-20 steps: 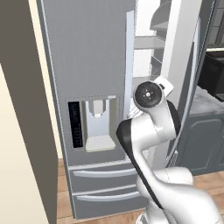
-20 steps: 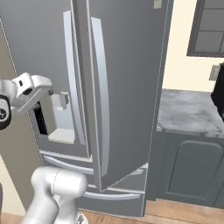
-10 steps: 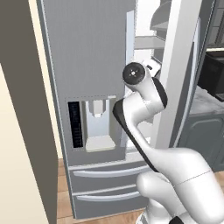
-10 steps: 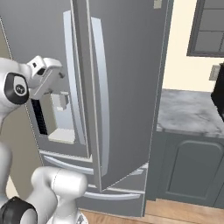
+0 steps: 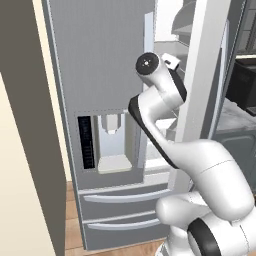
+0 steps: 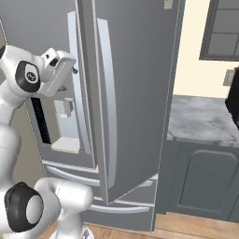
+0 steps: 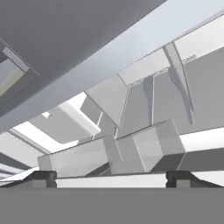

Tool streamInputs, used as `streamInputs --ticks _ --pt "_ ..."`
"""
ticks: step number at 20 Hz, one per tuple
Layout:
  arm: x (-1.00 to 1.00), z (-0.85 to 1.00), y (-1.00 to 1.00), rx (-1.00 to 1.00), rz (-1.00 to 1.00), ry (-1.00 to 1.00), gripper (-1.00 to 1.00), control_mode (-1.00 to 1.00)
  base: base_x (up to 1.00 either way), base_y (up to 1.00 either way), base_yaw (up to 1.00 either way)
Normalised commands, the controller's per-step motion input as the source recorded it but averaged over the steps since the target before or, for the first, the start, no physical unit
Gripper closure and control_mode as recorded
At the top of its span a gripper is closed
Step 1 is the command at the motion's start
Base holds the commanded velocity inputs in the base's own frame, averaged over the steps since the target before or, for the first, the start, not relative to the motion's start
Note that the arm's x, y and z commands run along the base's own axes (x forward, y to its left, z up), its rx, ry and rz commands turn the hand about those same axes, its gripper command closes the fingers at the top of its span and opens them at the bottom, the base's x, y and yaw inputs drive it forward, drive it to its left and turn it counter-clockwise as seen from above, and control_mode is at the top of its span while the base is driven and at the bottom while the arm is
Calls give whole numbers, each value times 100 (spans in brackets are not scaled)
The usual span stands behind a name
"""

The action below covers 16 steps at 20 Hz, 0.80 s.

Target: There is a bowl on the dining counter. Grab a lemon wedge from the fridge and place it in the bowl. Then get the liquor bottle and glass cup from the cabinet and place them next to the bowl.

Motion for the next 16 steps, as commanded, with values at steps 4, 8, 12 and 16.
streamInputs --ticks 4,8,12,16 --pt "18 7 -26 0 -5 15 -100 -100 0 0 0" --pt "17 6 -24 0 -4 14 -100 -100 0 0 0" --pt "1 1 -23 0 -5 8 -100 -100 0 0 0" --pt "-18 0 -25 0 -8 0 -100 -100 0 0 0"
